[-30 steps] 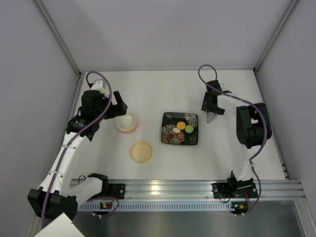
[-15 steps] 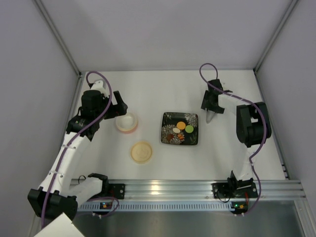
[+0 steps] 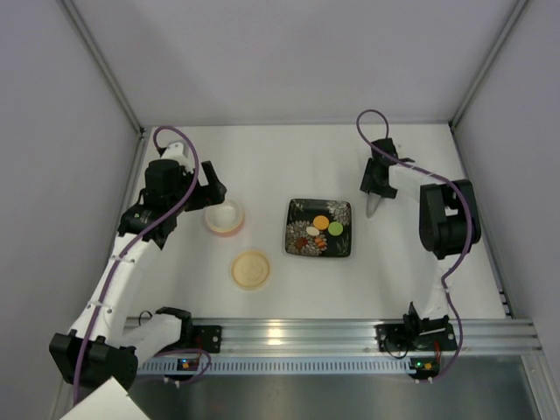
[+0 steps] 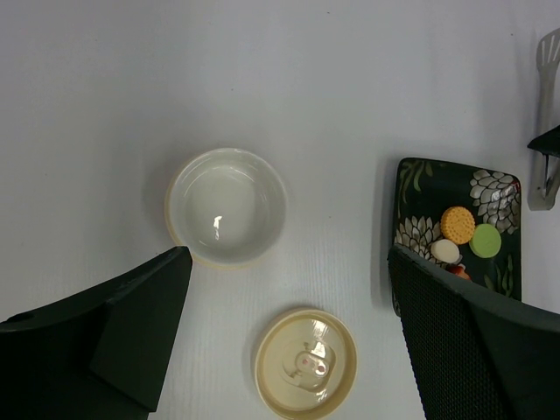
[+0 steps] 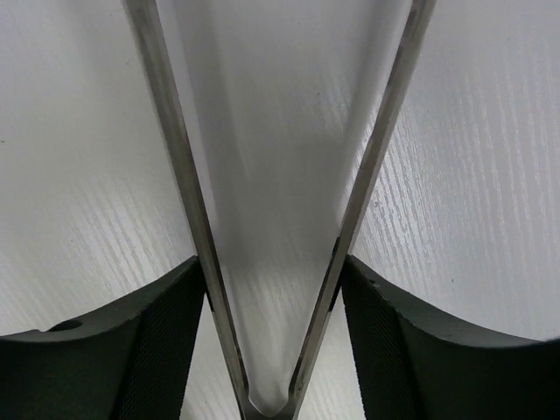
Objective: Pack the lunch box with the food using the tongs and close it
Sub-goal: Pick up the clamp at the center of the board.
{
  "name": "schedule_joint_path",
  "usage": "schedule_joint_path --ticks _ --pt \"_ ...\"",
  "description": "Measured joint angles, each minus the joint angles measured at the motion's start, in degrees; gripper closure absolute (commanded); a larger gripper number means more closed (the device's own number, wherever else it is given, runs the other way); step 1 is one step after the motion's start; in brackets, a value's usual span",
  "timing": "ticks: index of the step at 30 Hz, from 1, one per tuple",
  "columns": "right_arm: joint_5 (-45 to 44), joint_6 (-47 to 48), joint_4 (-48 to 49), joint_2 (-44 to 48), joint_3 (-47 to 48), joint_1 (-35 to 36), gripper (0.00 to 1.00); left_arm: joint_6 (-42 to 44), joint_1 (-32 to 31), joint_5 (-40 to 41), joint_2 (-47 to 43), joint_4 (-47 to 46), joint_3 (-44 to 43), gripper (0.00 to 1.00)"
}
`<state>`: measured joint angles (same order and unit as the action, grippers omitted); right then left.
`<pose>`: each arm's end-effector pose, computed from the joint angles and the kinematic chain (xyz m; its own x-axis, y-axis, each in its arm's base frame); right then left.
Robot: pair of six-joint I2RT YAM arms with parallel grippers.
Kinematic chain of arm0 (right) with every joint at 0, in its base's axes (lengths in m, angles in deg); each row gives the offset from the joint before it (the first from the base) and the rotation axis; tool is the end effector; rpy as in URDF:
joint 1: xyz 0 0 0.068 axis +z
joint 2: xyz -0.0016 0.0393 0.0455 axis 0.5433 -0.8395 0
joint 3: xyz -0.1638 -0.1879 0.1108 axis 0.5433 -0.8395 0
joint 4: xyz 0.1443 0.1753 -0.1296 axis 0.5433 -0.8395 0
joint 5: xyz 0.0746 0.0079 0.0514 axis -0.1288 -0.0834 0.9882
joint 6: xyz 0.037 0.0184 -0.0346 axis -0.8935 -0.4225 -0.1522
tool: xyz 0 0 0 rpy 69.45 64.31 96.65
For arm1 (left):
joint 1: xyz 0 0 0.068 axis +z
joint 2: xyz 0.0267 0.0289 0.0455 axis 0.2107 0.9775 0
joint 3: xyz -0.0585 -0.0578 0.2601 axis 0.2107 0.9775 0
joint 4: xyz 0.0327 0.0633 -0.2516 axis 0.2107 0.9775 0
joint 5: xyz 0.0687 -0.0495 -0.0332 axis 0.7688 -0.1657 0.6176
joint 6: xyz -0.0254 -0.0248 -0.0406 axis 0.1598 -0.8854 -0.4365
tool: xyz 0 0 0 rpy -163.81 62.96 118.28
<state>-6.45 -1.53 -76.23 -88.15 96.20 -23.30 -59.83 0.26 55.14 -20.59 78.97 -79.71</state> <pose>0.4064 0.0601 0.1652 -0.7881 0.2766 -0.5499 0.3162 0.9484 0.0237 0.2201 -0.0472 0.3488 -0.5442 -0.2561 -0.7989 0.0276 0.9463 -0.3221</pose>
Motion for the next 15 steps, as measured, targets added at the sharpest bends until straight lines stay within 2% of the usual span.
schedule_joint_path --ticks 3,4,5,11,15 --pt "0.0 0.24 0.07 -0.17 0.28 -0.04 0.53 0.0 0.0 -0.13 0.35 0.0 0.0 0.01" --pt "0.02 0.17 0.04 -0.17 0.28 -0.04 0.6 -0.02 0.0 -0.22 0.46 0.0 0.0 0.01" --pt "0.0 0.13 0.09 -0.17 0.28 -0.04 0.63 -0.02 0.0 -0.33 0.59 0.0 0.0 0.01" --pt "-1.4 0.0 0.35 0.66 -0.72 0.94 0.65 -0.02 0.0 -0.52 0.68 0.0 0.02 0.01" --pt "-2.67 0.09 -0.96 5.11 -4.07 2.49 0.65 0.0 0.0 -0.59 0.68 0.02 0.02 0.01"
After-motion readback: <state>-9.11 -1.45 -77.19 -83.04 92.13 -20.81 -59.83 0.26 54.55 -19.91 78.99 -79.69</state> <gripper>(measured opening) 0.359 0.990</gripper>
